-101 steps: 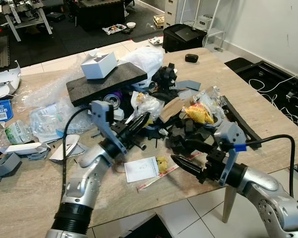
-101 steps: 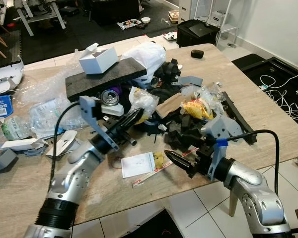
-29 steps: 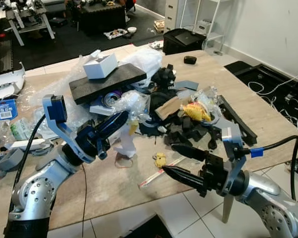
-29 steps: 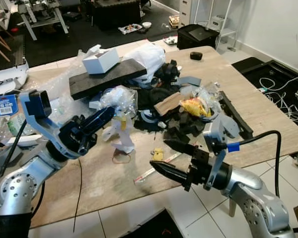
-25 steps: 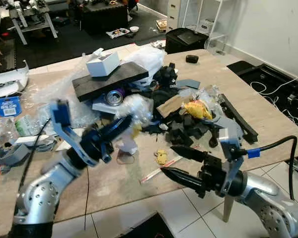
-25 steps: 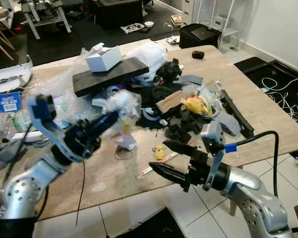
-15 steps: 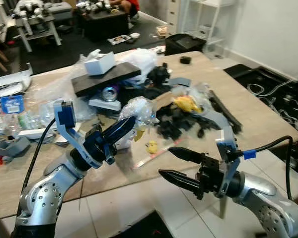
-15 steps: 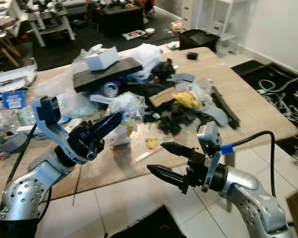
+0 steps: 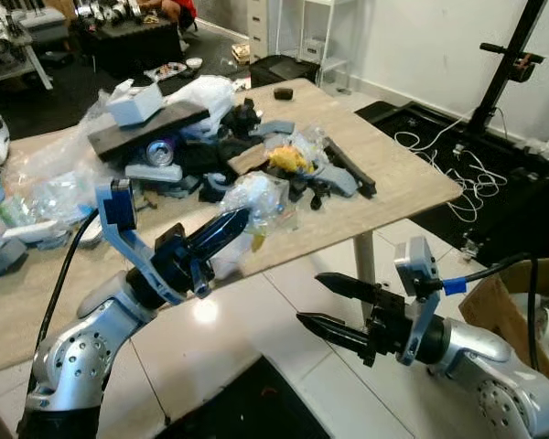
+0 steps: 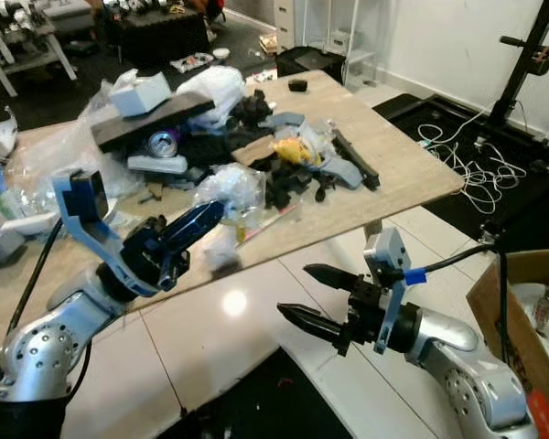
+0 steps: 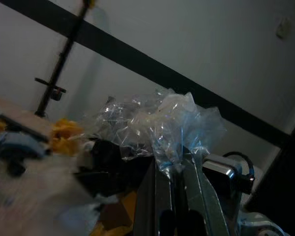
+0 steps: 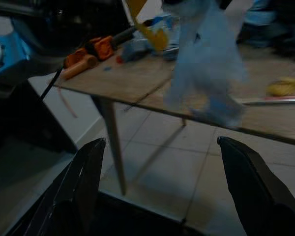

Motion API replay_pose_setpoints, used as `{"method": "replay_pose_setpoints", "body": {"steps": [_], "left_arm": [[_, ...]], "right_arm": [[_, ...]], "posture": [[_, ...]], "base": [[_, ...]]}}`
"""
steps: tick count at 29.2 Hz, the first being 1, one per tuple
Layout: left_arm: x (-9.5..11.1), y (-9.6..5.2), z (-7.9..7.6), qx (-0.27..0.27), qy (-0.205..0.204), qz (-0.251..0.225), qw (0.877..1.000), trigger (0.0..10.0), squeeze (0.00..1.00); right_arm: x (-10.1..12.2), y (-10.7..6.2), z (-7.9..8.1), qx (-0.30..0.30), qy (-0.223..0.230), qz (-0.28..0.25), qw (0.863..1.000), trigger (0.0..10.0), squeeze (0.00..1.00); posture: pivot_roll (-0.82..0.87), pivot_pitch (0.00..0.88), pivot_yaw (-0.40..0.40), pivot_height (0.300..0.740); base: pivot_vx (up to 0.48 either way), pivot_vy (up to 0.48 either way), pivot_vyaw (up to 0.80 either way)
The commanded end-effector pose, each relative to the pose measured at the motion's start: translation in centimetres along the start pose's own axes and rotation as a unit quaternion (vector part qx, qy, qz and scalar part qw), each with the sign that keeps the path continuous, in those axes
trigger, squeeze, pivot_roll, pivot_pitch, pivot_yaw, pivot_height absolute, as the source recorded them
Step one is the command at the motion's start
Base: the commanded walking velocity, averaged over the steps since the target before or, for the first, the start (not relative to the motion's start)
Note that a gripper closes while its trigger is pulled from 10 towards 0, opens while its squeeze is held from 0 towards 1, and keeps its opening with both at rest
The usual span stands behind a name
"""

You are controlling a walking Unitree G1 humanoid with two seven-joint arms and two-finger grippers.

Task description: Picking trash to rubbish bin

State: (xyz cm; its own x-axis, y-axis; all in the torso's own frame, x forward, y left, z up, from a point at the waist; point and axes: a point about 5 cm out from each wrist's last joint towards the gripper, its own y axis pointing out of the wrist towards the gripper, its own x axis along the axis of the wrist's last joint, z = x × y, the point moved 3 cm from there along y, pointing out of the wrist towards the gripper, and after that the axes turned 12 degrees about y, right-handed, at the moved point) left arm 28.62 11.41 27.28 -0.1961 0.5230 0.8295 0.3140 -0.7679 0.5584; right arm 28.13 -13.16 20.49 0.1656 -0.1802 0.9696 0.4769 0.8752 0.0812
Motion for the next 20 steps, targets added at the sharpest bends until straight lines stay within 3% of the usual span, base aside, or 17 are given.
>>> {"method": "replay_pose_setpoints", "body": {"steps": [1,14,18,20], "left_arm": [[-0.1,-0.2,-0.1,0.002,0.008,0.006,1.000,10.0,0.00],[-0.7,0.3,-0.2,-0.003,0.001,0.004,1.000,10.0,0.00],[-2.6,0.7,1.5,0.055,-0.001,0.034,0.998,10.0,0.00],[-3.2,0.8,1.6,0.059,0.001,0.043,0.997,10.0,0.00]], "right_arm": [[-0.1,0.2,0.0,-0.001,-0.003,0.000,1.000,10.0,0.00],[-0.4,1.4,-0.2,-0.014,-0.006,-0.005,1.000,10.0,0.00],[-1.0,2.5,-0.9,-0.043,-0.003,-0.005,0.999,10.0,0.00],[-1.3,2.8,-1.1,-0.052,-0.004,-0.006,0.999,10.0,0.00]], "posture": [[-0.18,0.196,0.068,0.740],[-0.19,0.175,0.065,0.740],[-0.19,0.170,0.066,0.740],[-0.19,0.164,0.065,0.740]], "base": [[-0.300,0.000,0.00],[-0.297,0.000,0.00],[-0.063,0.000,0.00],[0.000,0.000,-0.37]]}}
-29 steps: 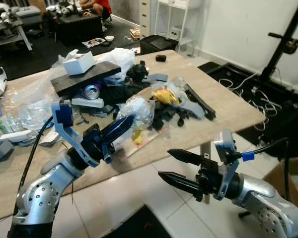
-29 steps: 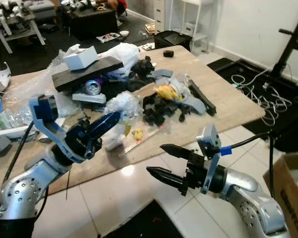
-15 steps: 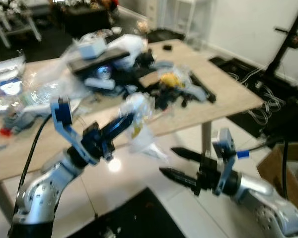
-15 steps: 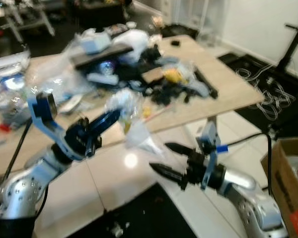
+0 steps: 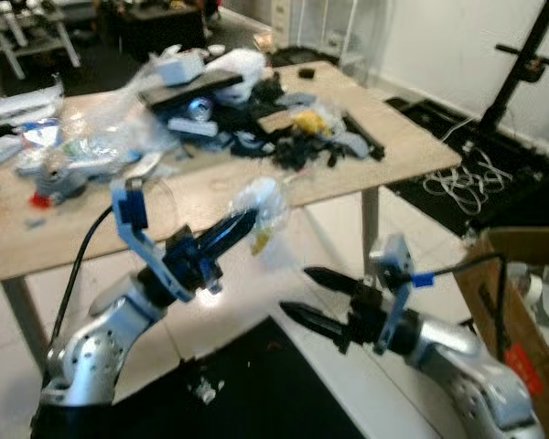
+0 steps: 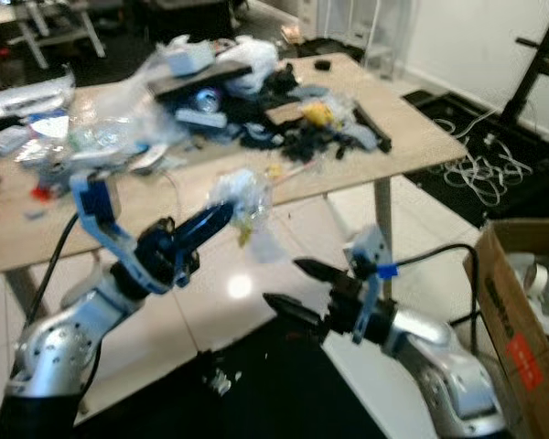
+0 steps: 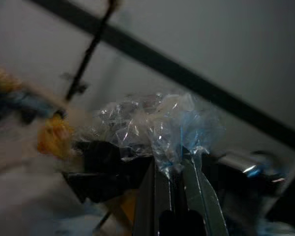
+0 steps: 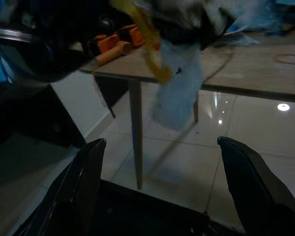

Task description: Picking trash to rubbish bin

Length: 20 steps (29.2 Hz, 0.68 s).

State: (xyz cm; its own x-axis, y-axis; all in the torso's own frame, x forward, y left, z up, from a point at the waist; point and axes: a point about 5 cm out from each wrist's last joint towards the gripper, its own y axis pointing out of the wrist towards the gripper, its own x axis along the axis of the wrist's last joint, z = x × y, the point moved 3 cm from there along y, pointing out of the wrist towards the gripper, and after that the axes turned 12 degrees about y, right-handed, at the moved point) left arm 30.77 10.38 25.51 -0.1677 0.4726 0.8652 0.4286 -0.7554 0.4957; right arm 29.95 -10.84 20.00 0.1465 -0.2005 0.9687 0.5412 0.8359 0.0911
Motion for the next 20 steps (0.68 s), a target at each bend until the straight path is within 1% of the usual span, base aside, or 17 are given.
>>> {"method": "replay_pose_setpoints", "body": {"steps": [1,4,8,20], "left_arm": [[-1.2,0.5,-0.3,-0.001,0.002,0.013,1.000,10.0,0.00],[-1.6,1.0,-1.0,-0.014,-0.003,0.009,1.000,10.0,0.00],[-1.6,1.4,-1.5,-0.023,-0.009,-0.002,1.000,10.0,0.00],[-1.6,1.6,-1.3,-0.021,0.001,-0.007,1.000,10.0,0.00]], "right_arm": [[-0.9,0.4,-0.6,-0.025,0.002,0.006,1.000,10.0,0.00],[-1.3,1.1,-0.5,-0.033,0.012,0.000,0.999,10.0,0.00],[-1.6,1.5,-0.1,-0.023,0.021,-0.004,1.000,10.0,0.00],[-1.3,1.9,0.1,-0.014,0.018,-0.011,1.000,10.0,0.00]], "posture": [[-0.19,0.164,0.065,0.740],[-0.19,0.162,0.067,0.740],[-0.18,0.161,0.068,0.740],[-0.18,0.156,0.070,0.740]], "base": [[0.000,0.000,-0.74],[0.000,0.000,-0.74],[0.000,0.000,-0.75],[0.000,0.000,-0.75]]}}
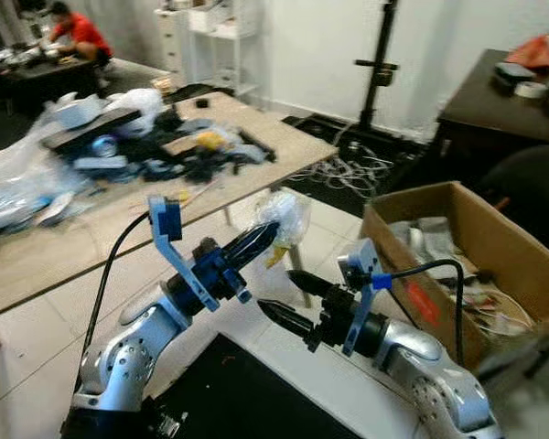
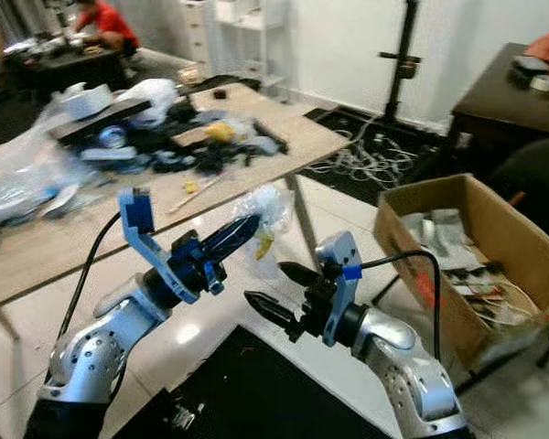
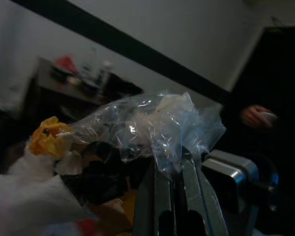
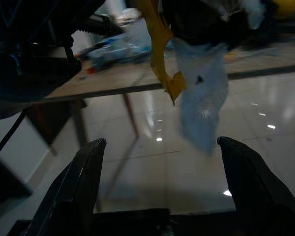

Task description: Picking trash to rubbish bin

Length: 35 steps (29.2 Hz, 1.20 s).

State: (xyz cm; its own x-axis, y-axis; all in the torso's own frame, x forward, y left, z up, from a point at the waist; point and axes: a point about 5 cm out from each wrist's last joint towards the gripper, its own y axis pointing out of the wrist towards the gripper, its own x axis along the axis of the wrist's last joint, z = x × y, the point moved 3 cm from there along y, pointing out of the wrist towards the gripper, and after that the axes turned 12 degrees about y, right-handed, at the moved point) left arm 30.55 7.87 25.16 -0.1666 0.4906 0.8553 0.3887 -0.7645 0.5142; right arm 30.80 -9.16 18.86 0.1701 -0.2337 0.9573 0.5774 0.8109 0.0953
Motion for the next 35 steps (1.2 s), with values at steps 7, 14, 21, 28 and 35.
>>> {"method": "replay_pose_setpoints", "body": {"steps": [7,14,21,28,35], "left_arm": [[-0.1,0.0,0.2,0.006,0.014,0.000,1.000,10.0,0.00],[0.0,0.3,0.6,0.022,0.027,-0.003,0.999,10.0,0.00],[0.3,0.4,1.2,0.043,0.038,-0.010,0.998,10.0,0.00],[0.3,0.6,1.3,0.052,0.046,-0.010,0.998,10.0,0.00],[0.1,0.9,1.5,0.060,0.055,-0.008,0.997,10.0,0.00]], "right_arm": [[0.1,0.2,0.3,0.008,-0.003,-0.006,1.000,10.0,0.00],[0.2,0.1,0.2,0.004,-0.004,-0.009,1.000,10.0,0.00],[0.2,0.1,0.0,-0.001,-0.004,-0.013,1.000,10.0,0.00],[0.2,-0.1,0.0,-0.003,-0.004,-0.014,1.000,10.0,0.00],[0.4,-0.3,-0.5,-0.021,0.000,-0.026,0.999,10.0,0.00]], "posture": [[-0.18,0.155,0.071,0.740],[-0.18,0.156,0.071,0.740],[-0.18,0.156,0.071,0.740],[-0.18,0.161,0.071,0.740],[-0.19,0.165,0.074,0.740]], "base": [[0.000,0.000,-0.75],[0.000,0.000,-0.75],[0.000,0.000,-0.75],[0.000,0.000,-0.75],[0.000,0.000,-0.75]]}}
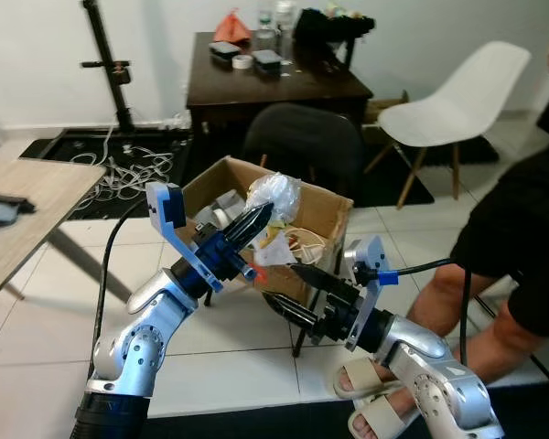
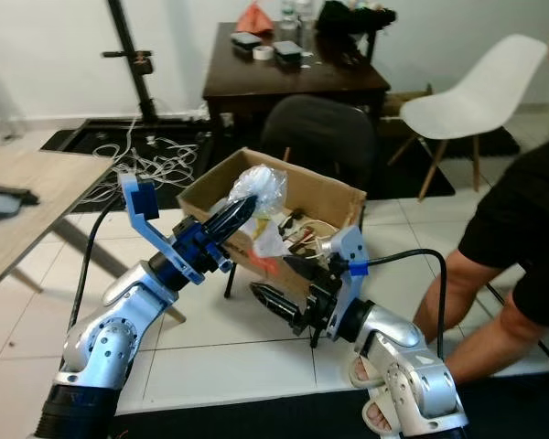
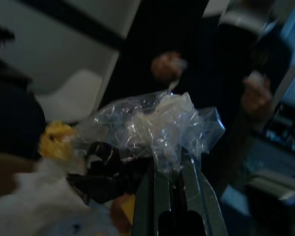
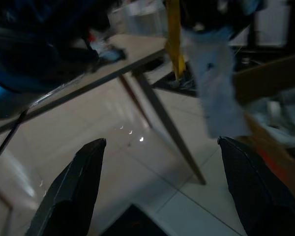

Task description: Picking trash to rubbish bin

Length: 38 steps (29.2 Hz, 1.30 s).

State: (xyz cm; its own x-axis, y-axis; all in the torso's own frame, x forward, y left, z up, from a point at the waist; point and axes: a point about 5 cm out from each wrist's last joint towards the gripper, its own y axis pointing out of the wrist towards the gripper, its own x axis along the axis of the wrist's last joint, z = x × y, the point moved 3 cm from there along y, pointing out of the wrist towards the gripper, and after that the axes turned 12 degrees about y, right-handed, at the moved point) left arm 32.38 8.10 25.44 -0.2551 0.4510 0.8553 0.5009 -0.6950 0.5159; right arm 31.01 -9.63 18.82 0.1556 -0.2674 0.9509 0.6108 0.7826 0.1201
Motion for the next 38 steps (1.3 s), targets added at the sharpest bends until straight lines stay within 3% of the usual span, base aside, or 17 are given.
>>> {"method": "replay_pose_setpoints", "body": {"steps": [1,13,21,31,38], "left_arm": [[0.1,0.3,-0.3,-0.007,0.008,-0.003,1.000,10.0,0.00],[-0.3,0.7,-0.6,-0.005,0.010,-0.005,1.000,10.0,0.00],[-1.0,0.9,-0.7,-0.004,0.016,0.004,1.000,10.0,0.00],[-2.0,1.1,-0.5,0.002,0.020,0.015,1.000,10.0,0.00],[-2.8,1.3,-0.5,0.004,0.028,0.028,0.999,10.0,0.00]], "right_arm": [[0.4,-0.1,-0.2,-0.007,-0.002,-0.012,1.000,10.0,0.00],[0.3,-0.1,-0.4,-0.018,-0.001,-0.020,1.000,10.0,0.00],[1.2,-0.6,-1.5,-0.048,-0.011,-0.038,0.998,10.0,0.00],[2.9,-2.3,-3.2,-0.086,-0.035,-0.053,0.994,10.0,0.00],[2.6,-4.0,-3.5,-0.085,-0.041,-0.035,0.995,10.0,0.00]], "posture": [[-0.19,0.165,0.074,0.740],[-0.19,0.166,0.075,0.740],[-0.20,0.161,0.075,0.740],[-0.21,0.154,0.074,0.740],[-0.21,0.158,0.076,0.740]], "base": [[0.000,0.000,0.00],[0.000,0.000,0.00],[0.000,0.000,0.00],[0.000,0.000,0.00],[0.144,0.000,0.00]]}}
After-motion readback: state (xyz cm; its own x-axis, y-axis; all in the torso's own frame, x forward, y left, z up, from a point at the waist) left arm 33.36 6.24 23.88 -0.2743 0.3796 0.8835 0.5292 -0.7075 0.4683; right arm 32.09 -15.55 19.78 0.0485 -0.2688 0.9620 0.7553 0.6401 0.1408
